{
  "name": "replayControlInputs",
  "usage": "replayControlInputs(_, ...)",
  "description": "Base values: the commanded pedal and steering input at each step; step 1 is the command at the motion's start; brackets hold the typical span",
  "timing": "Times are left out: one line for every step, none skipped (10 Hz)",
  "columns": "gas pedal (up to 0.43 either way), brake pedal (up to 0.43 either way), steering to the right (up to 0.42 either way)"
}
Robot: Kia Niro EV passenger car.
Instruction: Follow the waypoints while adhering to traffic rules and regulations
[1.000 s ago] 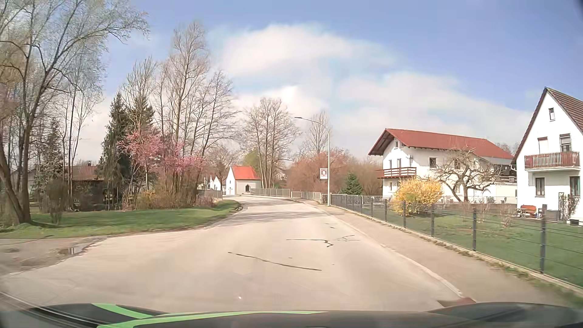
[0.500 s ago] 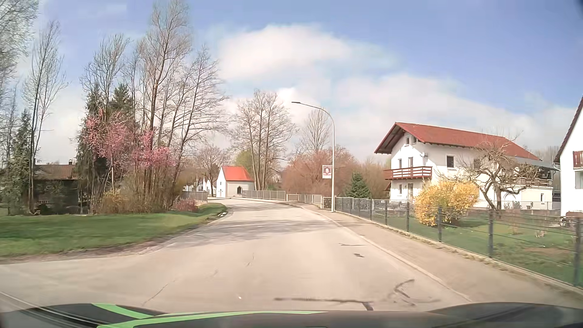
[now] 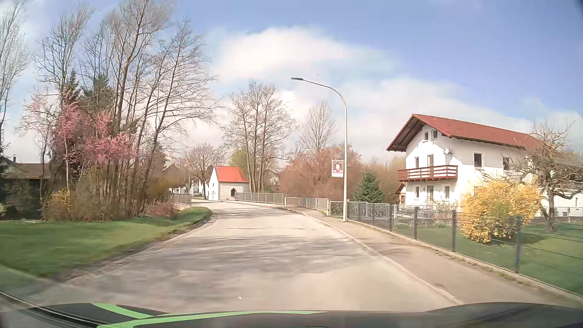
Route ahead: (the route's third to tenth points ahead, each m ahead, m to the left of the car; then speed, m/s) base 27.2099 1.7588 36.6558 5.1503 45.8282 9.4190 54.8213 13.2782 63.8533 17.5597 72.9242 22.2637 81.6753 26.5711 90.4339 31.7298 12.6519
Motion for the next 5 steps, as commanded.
replayControlInputs(0.169,0.0,-0.005)
replayControlInputs(0.169,0.0,-0.006)
replayControlInputs(0.169,0.0,-0.008)
replayControlInputs(0.169,0.0,-0.012)
replayControlInputs(0.169,0.0,-0.017)
